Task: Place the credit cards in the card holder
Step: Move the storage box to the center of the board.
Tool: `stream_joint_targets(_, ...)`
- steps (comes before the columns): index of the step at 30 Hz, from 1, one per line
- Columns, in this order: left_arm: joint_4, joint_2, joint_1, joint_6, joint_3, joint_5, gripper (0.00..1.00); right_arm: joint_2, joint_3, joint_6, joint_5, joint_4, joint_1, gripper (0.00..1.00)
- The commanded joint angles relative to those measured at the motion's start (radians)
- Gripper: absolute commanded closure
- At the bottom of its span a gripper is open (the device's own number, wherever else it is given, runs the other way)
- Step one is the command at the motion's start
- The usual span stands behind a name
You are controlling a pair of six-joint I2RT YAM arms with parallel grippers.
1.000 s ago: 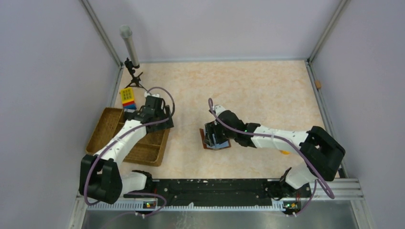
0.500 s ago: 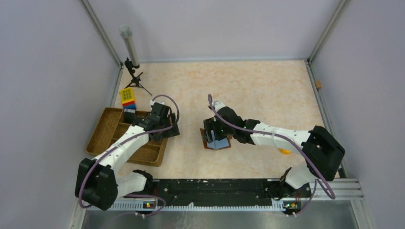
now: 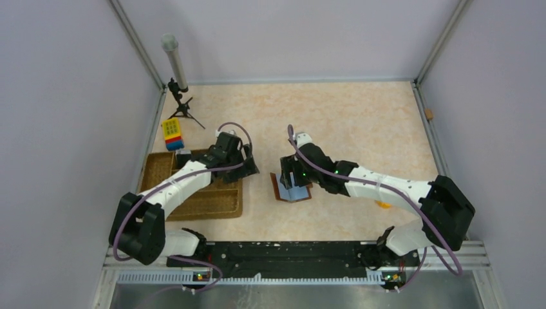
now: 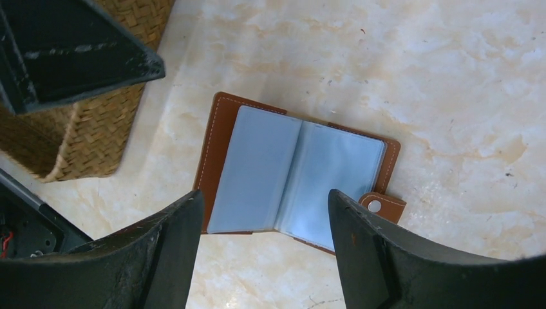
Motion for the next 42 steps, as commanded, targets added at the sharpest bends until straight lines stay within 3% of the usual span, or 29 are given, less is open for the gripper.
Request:
stream_joint_targets(1,0.229,0.073,-0.009,-0.077,0.089,0.061,0.20,-0.040,-0.027,0.038,0.011,0.041,-0.011,0.30)
stream_joint_targets(11,0.353,0.261,-0.008,-0.074,0.277,0.093,0.19,-0.082,-0.070,0.056,0.017,0.064,-0.011,0.30)
stream_joint_targets(19,0.105,0.098,0.041,0.085,0.353,-0.087,0.06,-0.072,0.027,-0.013,0.036,0.020,-0.010,0.23)
stream_joint_targets(25,-0.103,-0.112,0.232,0.178,0.294,-0.105,0.01,0.009,0.126,0.009,-0.084,0.025,0.000,0.30)
stream_joint_targets(33,-0.244,-0.304,0.527,0.242,0.116,-0.043,0.01,0.108,0.131,0.224,-0.236,0.195,0.116,0.34)
stream_joint_targets(39,-0.231,-0.397,0.557,0.183,0.018,-0.057,0.01,0.253,0.158,0.335,-0.299,0.275,0.152,0.39)
stream_joint_targets(42,-0.221,-0.426,0.557,0.156,-0.045,0.022,0.01,0.305,0.184,0.334,-0.272,0.257,0.155,0.40)
